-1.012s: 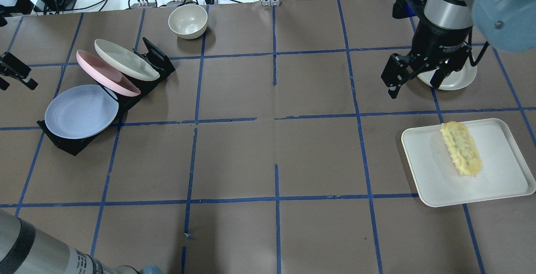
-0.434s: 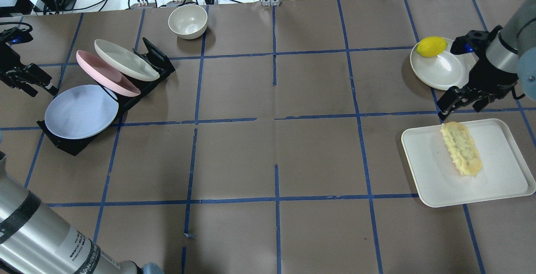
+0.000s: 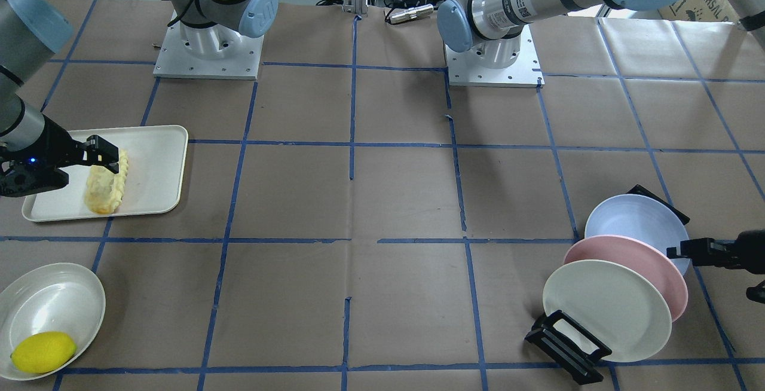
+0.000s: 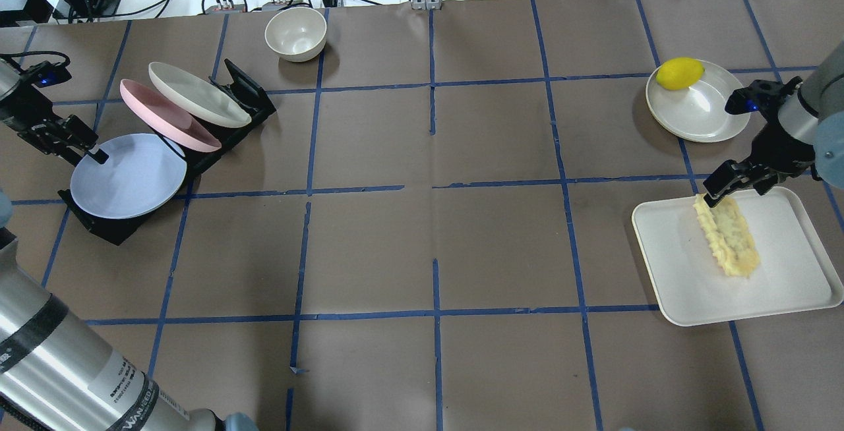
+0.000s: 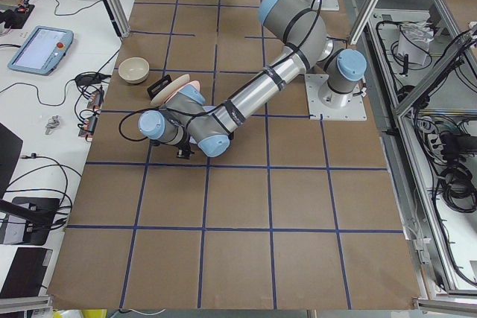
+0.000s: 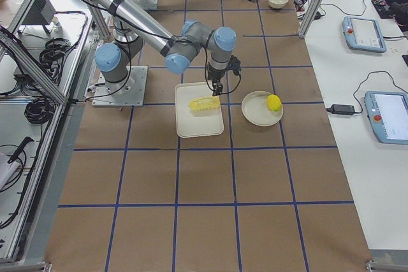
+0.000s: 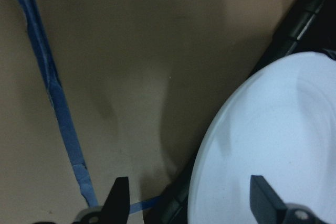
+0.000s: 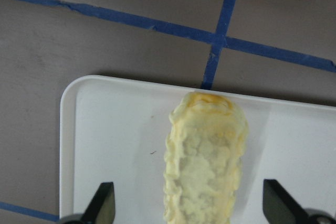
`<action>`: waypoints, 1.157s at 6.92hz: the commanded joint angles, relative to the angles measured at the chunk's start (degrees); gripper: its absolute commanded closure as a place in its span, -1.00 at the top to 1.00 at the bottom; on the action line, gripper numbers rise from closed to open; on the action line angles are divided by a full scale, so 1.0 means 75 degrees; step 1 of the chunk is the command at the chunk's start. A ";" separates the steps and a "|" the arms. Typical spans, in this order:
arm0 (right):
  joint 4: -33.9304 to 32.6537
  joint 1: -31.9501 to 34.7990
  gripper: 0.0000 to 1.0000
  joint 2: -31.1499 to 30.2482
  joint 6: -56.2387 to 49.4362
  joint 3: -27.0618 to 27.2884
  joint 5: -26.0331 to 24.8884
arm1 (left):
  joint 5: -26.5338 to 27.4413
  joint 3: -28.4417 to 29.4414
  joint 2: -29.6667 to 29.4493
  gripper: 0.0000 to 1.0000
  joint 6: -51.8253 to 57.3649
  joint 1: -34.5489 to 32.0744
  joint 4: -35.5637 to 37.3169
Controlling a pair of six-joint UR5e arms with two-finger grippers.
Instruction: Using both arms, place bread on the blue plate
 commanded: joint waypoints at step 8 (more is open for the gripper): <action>-0.0815 -0.0481 0.65 0.0523 -0.0265 0.0843 0.0174 | 0.0505 0.0457 0.0391 -0.85 0.0081 0.0038 -0.0599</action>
